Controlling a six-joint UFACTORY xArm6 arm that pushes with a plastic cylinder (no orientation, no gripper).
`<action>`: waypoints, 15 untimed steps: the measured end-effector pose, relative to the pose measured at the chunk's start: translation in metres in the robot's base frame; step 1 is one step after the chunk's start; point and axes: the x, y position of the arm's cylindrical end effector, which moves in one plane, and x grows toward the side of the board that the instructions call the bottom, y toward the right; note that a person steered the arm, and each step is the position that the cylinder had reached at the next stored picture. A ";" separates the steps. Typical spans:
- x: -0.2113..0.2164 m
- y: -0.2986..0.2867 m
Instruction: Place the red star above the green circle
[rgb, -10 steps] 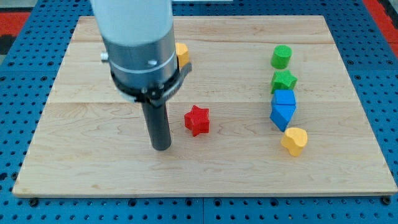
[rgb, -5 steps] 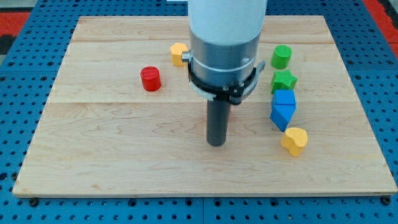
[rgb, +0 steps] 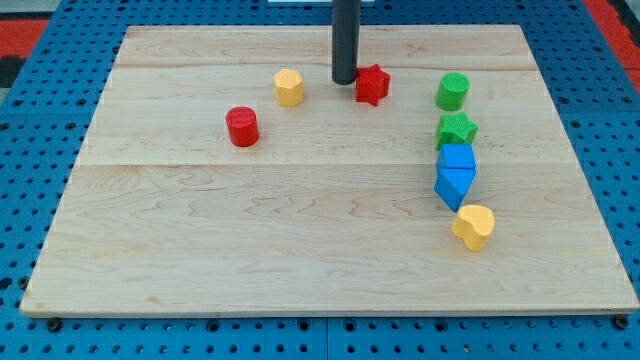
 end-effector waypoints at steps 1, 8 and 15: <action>0.027 -0.035; -0.062 0.030; -0.010 0.163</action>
